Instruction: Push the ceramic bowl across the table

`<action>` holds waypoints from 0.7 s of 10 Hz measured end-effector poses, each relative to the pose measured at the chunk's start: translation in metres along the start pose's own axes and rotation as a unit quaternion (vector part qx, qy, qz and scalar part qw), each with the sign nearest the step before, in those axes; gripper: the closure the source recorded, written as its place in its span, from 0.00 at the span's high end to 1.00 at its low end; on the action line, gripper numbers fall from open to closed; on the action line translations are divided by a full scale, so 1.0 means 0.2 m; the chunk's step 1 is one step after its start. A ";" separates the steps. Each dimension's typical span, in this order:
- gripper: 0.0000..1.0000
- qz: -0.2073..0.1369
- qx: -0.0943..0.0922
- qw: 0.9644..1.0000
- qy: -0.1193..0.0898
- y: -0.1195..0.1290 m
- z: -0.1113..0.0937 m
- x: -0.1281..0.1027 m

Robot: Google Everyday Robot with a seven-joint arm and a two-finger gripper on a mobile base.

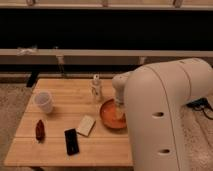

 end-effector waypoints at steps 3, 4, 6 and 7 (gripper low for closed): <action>0.67 -0.001 0.003 1.000 0.009 -0.10 0.01 0.06; 0.67 0.000 0.006 1.000 0.012 -0.15 0.00 0.08; 0.67 0.002 0.011 1.000 0.018 -0.22 -0.01 0.12; 0.67 0.002 0.015 1.000 0.022 -0.26 -0.03 0.14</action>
